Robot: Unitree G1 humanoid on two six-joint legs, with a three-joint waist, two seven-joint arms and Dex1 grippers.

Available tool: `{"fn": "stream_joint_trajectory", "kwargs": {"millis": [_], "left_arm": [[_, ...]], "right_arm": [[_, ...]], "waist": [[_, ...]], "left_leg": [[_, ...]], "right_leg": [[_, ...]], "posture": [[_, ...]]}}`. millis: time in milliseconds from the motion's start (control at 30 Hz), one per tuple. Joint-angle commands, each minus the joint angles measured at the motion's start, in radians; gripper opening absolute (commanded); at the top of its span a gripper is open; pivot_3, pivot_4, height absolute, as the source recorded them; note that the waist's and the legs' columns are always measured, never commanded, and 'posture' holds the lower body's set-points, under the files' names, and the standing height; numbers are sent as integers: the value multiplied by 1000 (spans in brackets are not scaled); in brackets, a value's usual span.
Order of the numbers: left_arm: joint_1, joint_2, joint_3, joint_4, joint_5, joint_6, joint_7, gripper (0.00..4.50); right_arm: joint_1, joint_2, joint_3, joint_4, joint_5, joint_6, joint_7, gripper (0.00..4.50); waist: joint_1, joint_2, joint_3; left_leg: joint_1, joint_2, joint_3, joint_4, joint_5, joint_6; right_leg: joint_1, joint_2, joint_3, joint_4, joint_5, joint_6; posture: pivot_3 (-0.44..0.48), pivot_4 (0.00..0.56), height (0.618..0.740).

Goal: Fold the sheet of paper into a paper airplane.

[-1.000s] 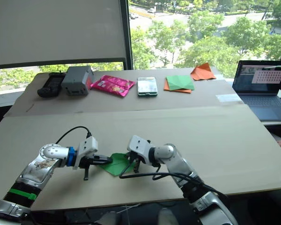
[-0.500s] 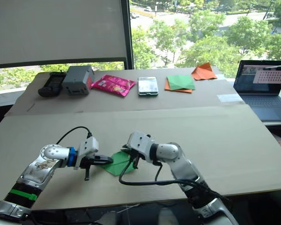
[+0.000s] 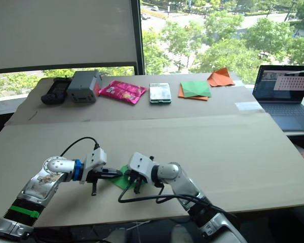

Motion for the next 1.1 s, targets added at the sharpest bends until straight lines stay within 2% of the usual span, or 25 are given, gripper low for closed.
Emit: {"fn": "stream_joint_trajectory", "kwargs": {"millis": [33,400,1100], "left_arm": [[16,14,-9,-3,13,15,-1,0],[17,16,-10,-8,14,18,1,0],[-18,15,-17,20,27,8,-10,0]], "right_arm": [[16,-8,4,11,-11,-1,-7,27],[58,-62,-3,57,-38,4,-33,27],[188,-143,-88,-50,-5,62,-83,27]], "waist": [[0,0,0],[2,1,-1],[10,1,-2]], "left_leg": [[0,0,0,0,0,0],[1,0,0,0,0,0],[0,-1,0,0,-1,-1]], "right_leg": [[0,0,0,0,0,0],[1,-1,0,-1,0,0],[1,-3,-1,-3,0,0]], "posture": [[0,150,732],[0,150,732],[0,150,732]]}}
